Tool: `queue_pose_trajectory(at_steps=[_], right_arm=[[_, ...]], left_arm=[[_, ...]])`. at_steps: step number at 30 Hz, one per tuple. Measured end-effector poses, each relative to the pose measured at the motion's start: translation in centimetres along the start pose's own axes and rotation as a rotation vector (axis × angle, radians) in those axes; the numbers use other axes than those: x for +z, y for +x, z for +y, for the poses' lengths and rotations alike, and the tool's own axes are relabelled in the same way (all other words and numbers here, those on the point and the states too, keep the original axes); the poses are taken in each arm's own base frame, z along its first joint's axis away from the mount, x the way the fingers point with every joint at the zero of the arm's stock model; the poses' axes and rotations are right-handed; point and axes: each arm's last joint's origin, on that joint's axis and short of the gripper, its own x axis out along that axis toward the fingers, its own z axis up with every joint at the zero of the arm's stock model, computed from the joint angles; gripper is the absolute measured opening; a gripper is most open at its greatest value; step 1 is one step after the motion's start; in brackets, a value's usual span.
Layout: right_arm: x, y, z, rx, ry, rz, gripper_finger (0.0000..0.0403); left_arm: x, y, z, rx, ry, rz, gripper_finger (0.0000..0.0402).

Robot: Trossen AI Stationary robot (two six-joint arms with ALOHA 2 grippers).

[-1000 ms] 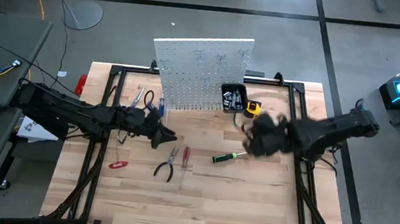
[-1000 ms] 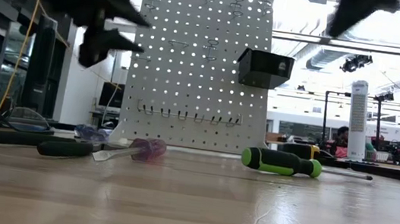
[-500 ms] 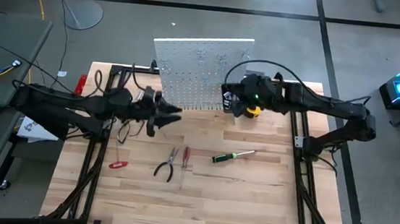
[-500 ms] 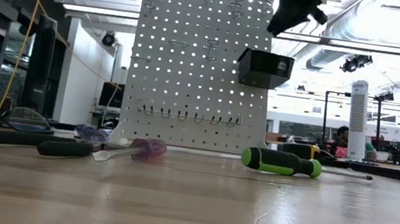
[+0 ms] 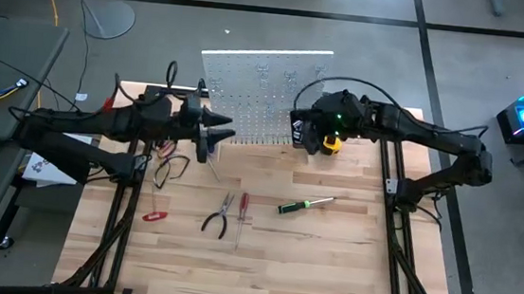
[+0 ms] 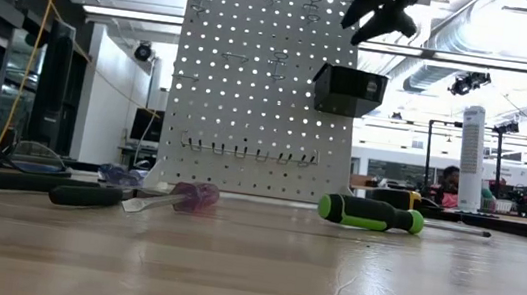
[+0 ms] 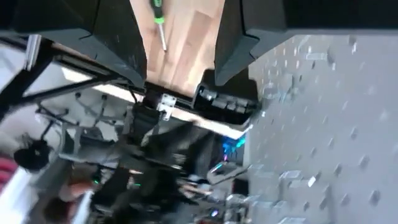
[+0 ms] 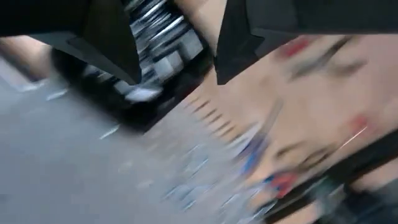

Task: Hang tools onto peg board
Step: Hang the black screwdriver on the peg board

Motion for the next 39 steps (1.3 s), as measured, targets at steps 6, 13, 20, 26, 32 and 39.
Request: queue_pose_trajectory(at_steps=[6, 13, 20, 26, 32, 39], right_arm=[[-4.4, -0.7, 3.5, 0.294, -0.203, 0.339, 0.0205], [-11.0, 3.7, 6.6, 0.344, -0.414, 0.409, 0.0206], [-14.7, 8.8, 8.5, 0.341, -0.617, 0.399, 0.0206], [-16.8, 11.8, 9.1, 0.27, -0.795, 0.464, 0.0206], [-19.0, 15.6, 8.9, 0.139, -0.842, 0.538, 0.0206], [-20.5, 17.4, 8.6, 0.133, -0.789, 0.645, 0.0171]], left_arm=[[-2.3, -0.1, -0.2, 0.023, 0.013, 0.222, 0.0172], [-4.6, 0.6, -1.0, 0.033, 0.02, 0.399, 0.0172], [-5.8, 1.8, -1.8, 0.035, -0.003, 0.456, 0.0172], [-6.8, 2.7, -2.4, 0.035, 0.008, 0.5, 0.0172], [-7.5, 3.3, -2.8, 0.039, -0.001, 0.527, 0.0172], [-7.6, 3.4, -3.2, 0.034, -0.018, 0.527, 0.0172]])
